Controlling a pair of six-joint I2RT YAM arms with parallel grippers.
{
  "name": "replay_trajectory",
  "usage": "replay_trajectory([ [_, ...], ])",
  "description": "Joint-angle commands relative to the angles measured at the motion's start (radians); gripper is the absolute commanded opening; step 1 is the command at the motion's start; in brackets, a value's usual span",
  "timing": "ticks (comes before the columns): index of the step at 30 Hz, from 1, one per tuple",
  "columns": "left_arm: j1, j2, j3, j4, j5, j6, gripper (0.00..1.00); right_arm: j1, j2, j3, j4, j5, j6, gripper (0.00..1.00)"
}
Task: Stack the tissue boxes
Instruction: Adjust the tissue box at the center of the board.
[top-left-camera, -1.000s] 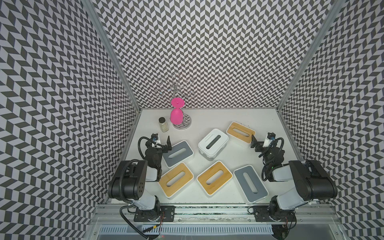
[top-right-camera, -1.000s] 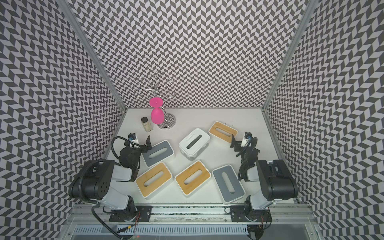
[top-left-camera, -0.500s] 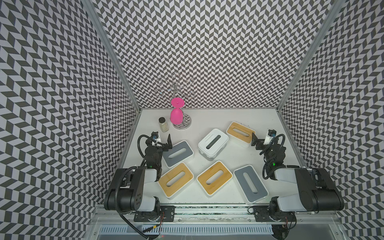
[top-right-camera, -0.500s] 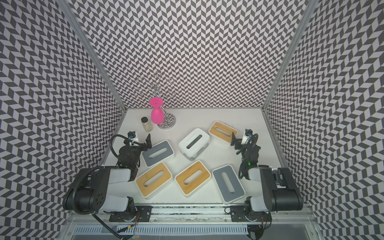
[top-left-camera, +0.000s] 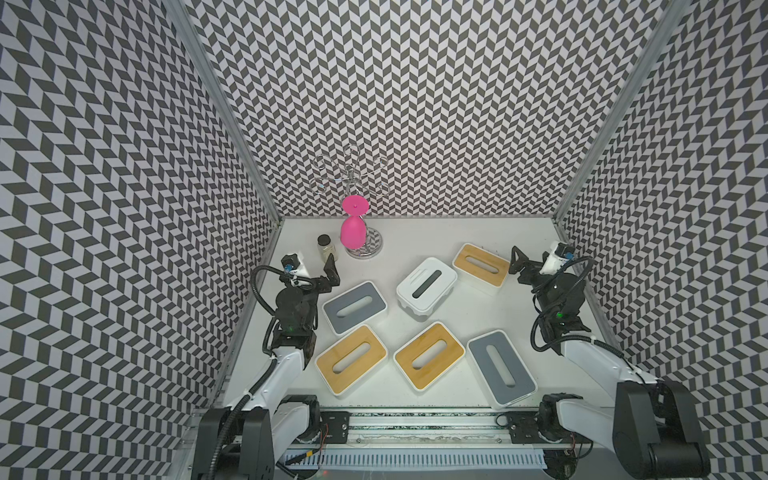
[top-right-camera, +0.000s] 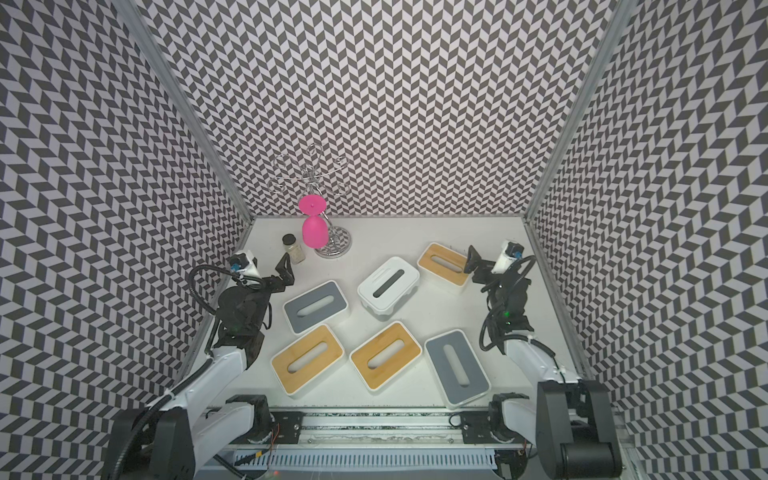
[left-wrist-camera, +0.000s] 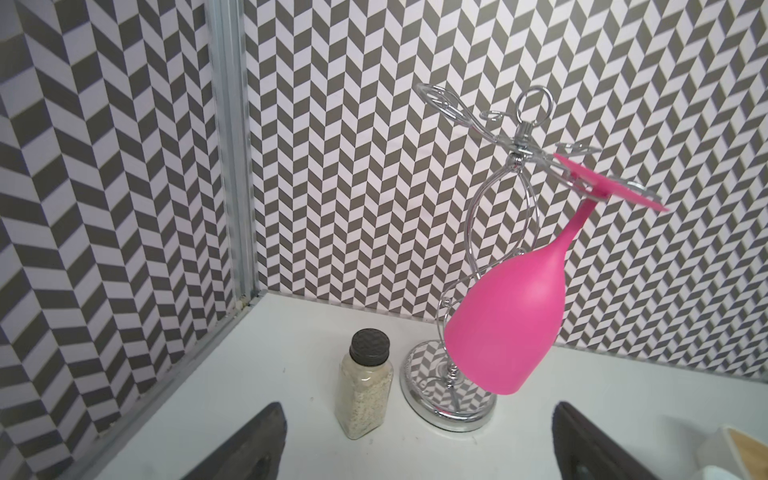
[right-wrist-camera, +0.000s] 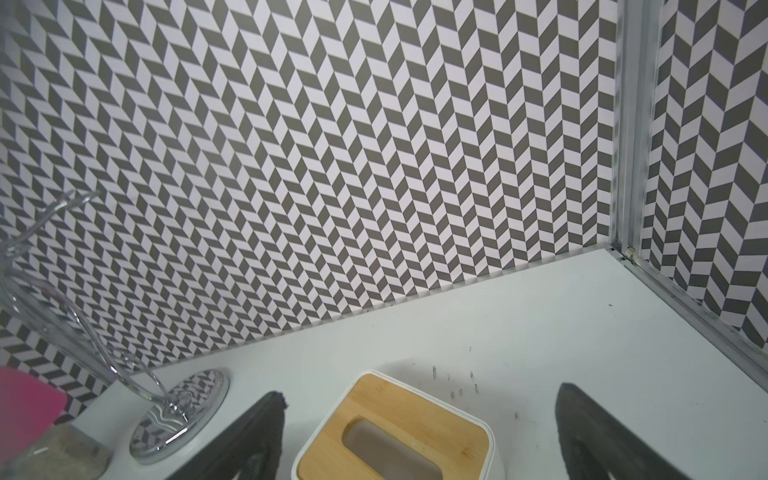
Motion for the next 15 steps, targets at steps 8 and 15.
replay_trajectory([
  [8, 0.031, 0.015, 0.037, -0.116, 0.121, -0.287, 1.0, -0.025, -0.002, 0.073, -0.197, -0.097, 0.168, 0.99],
  [15, -0.039, -0.061, 0.074, -0.278, 0.097, -0.319, 1.0, -0.022, 0.024, 0.106, -0.246, -0.301, 0.199, 0.99],
])
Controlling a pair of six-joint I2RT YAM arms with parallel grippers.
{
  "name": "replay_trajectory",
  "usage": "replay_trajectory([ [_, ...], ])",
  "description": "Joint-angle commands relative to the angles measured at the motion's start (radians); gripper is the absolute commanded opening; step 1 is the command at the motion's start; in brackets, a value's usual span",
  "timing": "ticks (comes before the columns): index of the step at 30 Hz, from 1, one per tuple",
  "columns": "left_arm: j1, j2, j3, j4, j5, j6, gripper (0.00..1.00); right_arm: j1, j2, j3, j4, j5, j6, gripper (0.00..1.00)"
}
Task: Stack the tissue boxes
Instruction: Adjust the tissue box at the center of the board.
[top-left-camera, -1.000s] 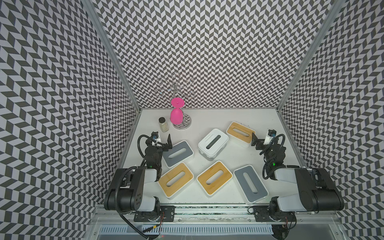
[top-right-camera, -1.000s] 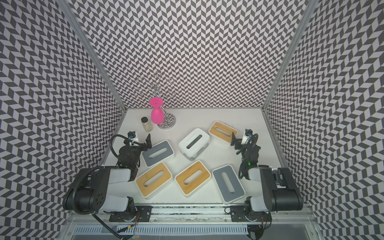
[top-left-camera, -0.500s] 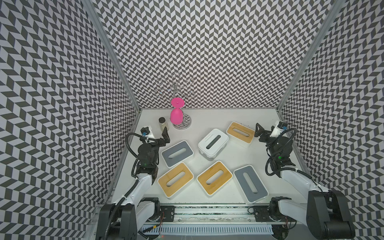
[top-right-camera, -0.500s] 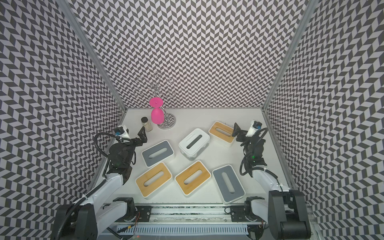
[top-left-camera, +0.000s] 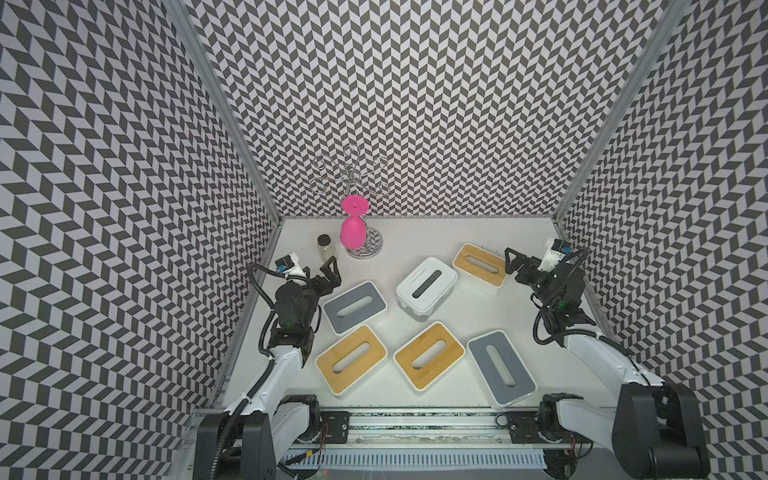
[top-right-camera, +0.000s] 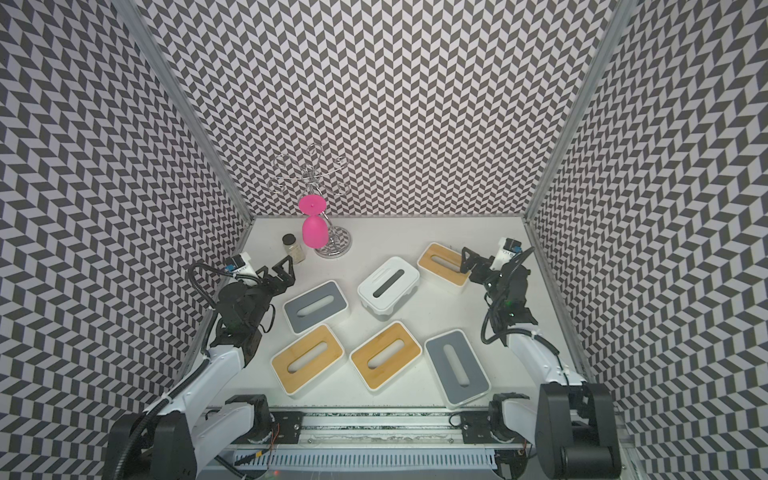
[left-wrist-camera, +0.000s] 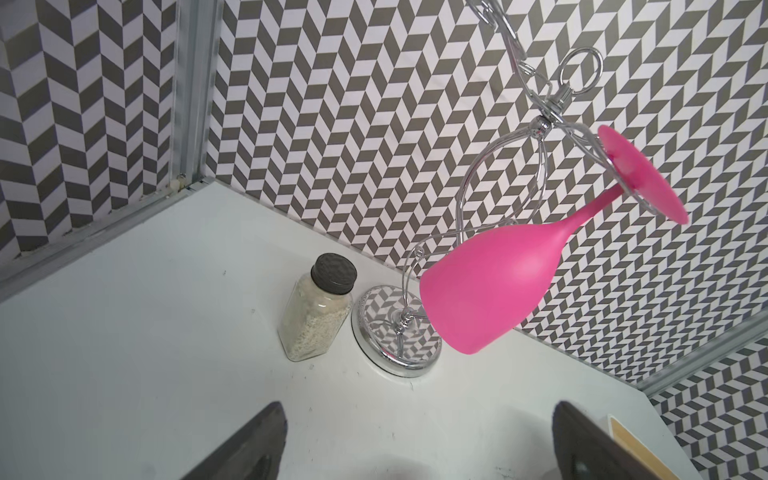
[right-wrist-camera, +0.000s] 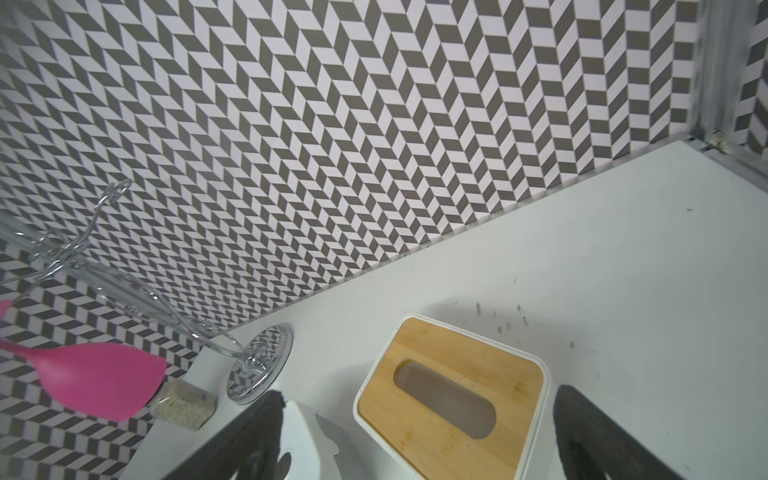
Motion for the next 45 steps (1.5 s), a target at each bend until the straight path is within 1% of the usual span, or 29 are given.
replay_trajectory([
  [1, -0.074, -0.069, 0.05, -0.139, -0.054, -0.044, 1.0, 0.002, 0.026, 0.03, -0.007, -0.138, 0.049, 0.99],
  [2, -0.11, -0.091, 0.05, -0.163, -0.085, -0.055, 1.0, 0.011, 0.037, 0.033, -0.007, -0.156, 0.062, 0.99],
  [4, -0.171, -0.119, 0.048, -0.189, -0.104, -0.076, 1.0, 0.034, 0.061, 0.047, -0.018, -0.179, 0.072, 0.99],
  [8, -0.263, -0.151, 0.053, -0.302, -0.164, -0.2, 0.99, 0.093, 0.118, 0.083, -0.05, -0.218, 0.087, 0.99],
  [11, -0.335, -0.153, 0.037, -0.296, -0.145, -0.278, 1.0, 0.15, 0.164, 0.101, -0.049, -0.228, 0.089, 0.99],
  [14, -0.444, -0.122, 0.043, -0.307, -0.183, -0.356, 0.99, 0.195, 0.228, 0.142, -0.076, -0.235, 0.085, 0.99],
  [18, -0.571, -0.057, 0.054, -0.292, -0.212, -0.457, 1.0, 0.221, 0.315, 0.2, -0.088, -0.26, 0.094, 0.99],
  [21, -0.646, 0.013, 0.073, -0.273, -0.225, -0.506, 1.0, 0.234, 0.365, 0.244, -0.101, -0.271, 0.087, 0.99],
  [24, -0.702, 0.095, 0.093, -0.239, -0.222, -0.547, 0.99, 0.24, 0.416, 0.287, -0.115, -0.282, 0.092, 0.99],
  [26, -0.726, 0.153, 0.107, -0.211, -0.204, -0.559, 1.0, 0.245, 0.45, 0.317, -0.127, -0.296, 0.087, 0.99],
  [30, -0.755, 0.241, 0.128, -0.176, -0.207, -0.584, 1.0, 0.262, 0.505, 0.368, -0.146, -0.307, 0.077, 0.99],
  [32, -0.759, 0.279, 0.14, -0.152, -0.2, -0.583, 0.99, 0.269, 0.529, 0.393, -0.156, -0.312, 0.068, 0.99],
  [39, -0.76, 0.41, 0.231, -0.169, -0.177, -0.547, 0.99, 0.294, 0.587, 0.435, -0.171, -0.328, 0.045, 0.99],
  [41, -0.753, 0.446, 0.262, -0.195, -0.185, -0.544, 1.0, 0.3, 0.599, 0.444, -0.175, -0.335, 0.041, 0.99],
  [45, -0.747, 0.485, 0.3, -0.203, -0.182, -0.529, 0.99, 0.308, 0.607, 0.442, -0.179, -0.353, 0.035, 0.99],
])
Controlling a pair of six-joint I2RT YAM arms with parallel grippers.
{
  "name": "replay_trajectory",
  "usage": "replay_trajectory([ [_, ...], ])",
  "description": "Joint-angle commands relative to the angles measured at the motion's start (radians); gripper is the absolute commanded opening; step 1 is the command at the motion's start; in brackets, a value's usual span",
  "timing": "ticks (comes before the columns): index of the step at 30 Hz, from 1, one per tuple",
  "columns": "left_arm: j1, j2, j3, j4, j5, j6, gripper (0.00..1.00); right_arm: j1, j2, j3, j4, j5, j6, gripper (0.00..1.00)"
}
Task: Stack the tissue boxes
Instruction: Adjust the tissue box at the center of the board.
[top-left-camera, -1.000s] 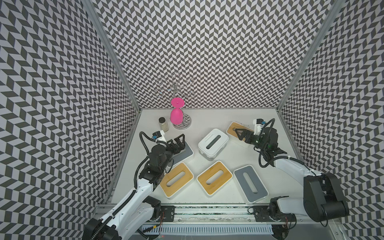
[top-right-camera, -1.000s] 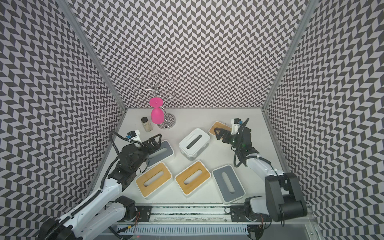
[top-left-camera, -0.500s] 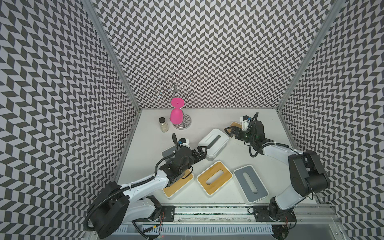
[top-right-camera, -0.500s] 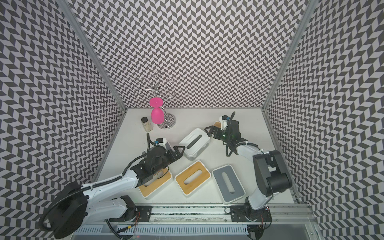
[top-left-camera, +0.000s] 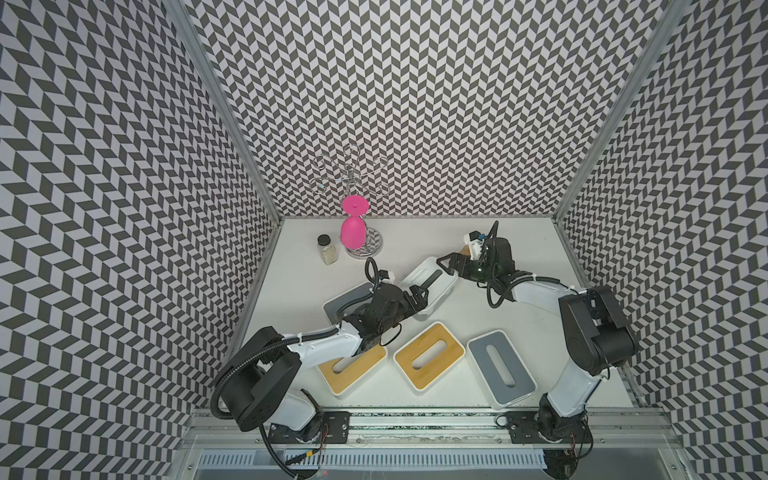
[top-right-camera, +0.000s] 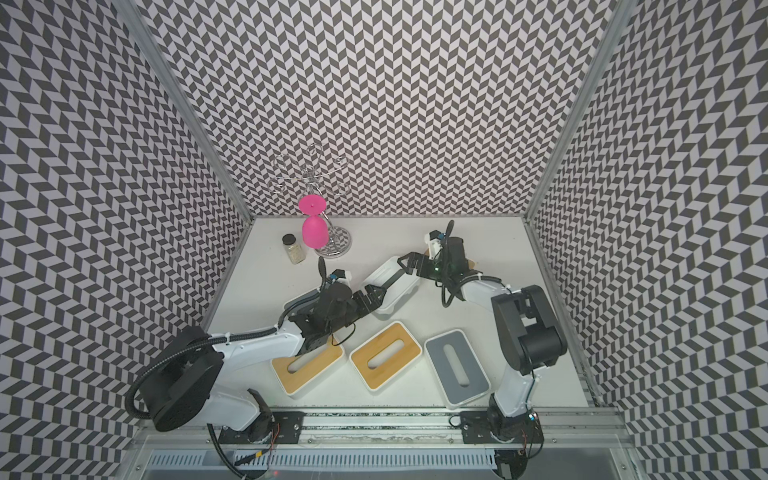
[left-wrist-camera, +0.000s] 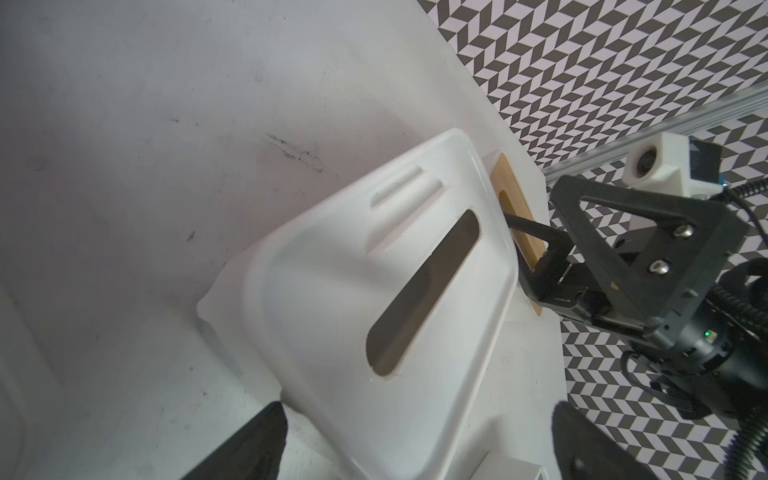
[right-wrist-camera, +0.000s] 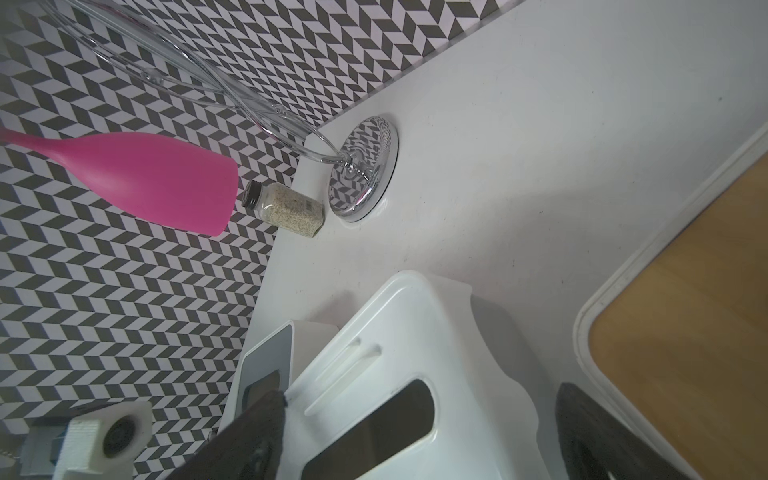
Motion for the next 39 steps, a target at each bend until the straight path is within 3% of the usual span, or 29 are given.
replay_trajectory([
  [1, 0.007, 0.025, 0.048, -0.014, -0.007, 0.018, 1.0, 0.012, 0.011, 0.013, 0.013, -0.022, -0.02, 0.99],
  [12, 0.056, 0.078, 0.133, -0.045, -0.018, 0.098, 0.99, 0.025, -0.059, -0.053, -0.008, -0.032, -0.034, 0.99],
  [29, 0.161, 0.189, 0.263, -0.066, 0.083, 0.242, 0.99, 0.088, -0.183, -0.186, 0.046, -0.019, 0.025, 0.99],
  [39, 0.17, 0.177, 0.266, -0.099, 0.028, 0.256, 1.0, 0.124, -0.175, -0.171, 0.041, 0.02, 0.036, 0.99],
])
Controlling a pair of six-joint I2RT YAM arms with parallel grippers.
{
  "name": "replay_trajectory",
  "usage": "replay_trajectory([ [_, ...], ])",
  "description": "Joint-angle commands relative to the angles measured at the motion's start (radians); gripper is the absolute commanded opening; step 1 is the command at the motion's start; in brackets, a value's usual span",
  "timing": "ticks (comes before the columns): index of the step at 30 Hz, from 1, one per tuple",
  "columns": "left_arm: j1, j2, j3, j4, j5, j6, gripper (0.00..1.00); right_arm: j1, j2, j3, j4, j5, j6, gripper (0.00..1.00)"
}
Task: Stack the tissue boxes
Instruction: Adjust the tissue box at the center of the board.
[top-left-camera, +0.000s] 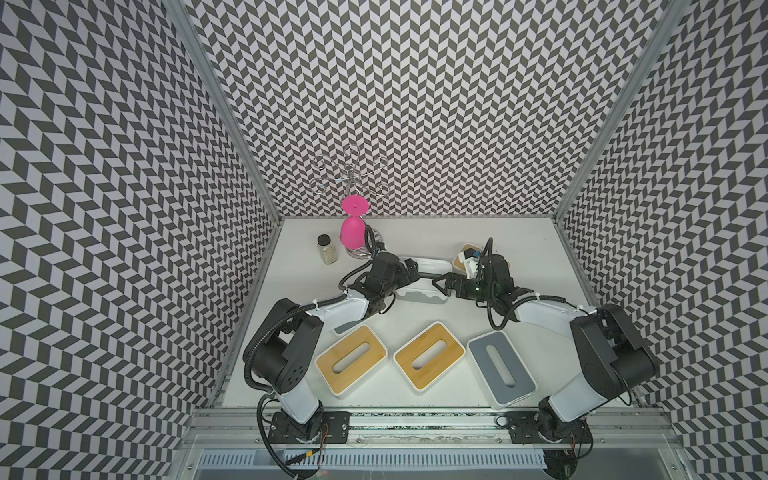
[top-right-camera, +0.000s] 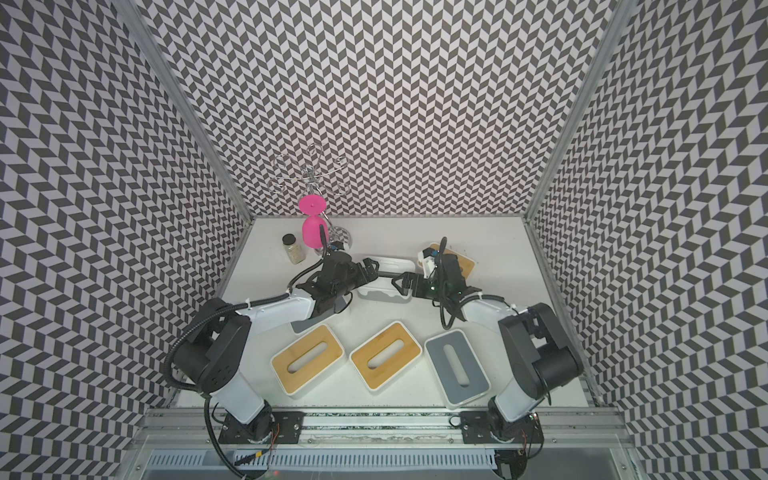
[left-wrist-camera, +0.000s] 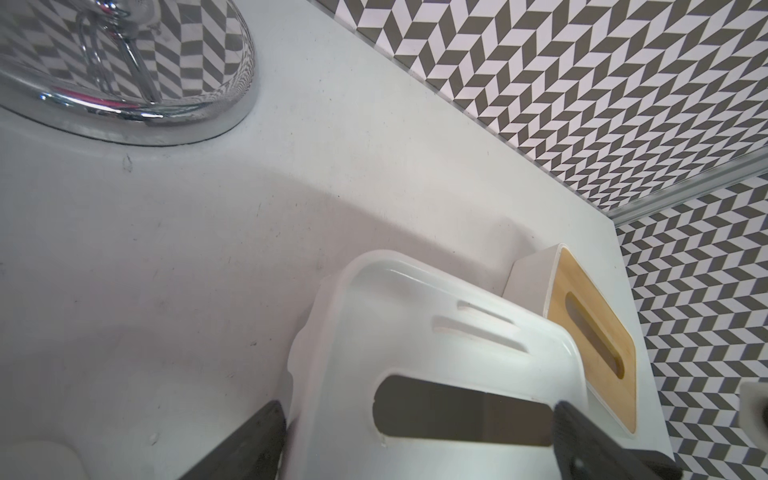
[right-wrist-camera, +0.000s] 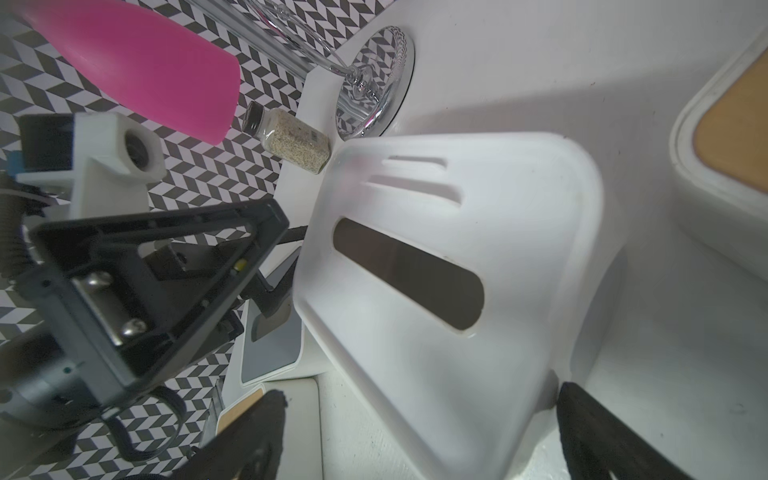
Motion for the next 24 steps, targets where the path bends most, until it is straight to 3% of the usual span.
replay_trajectory([
  [1, -0.013, -0.042, -0.015, 0.025, 0.024, -0.009, 1.0, 0.021, -0.017, 0.027, 0.034, -0.013, -0.002, 0.99],
  [15, -0.015, -0.154, -0.109, 0.034, 0.034, -0.019, 0.99, 0.021, 0.019, 0.069, 0.056, 0.002, -0.001, 0.99],
  [24, -0.014, -0.249, -0.103, -0.076, -0.029, 0.035, 1.0, 0.021, 0.024, 0.108, 0.001, 0.011, -0.028, 0.99],
])
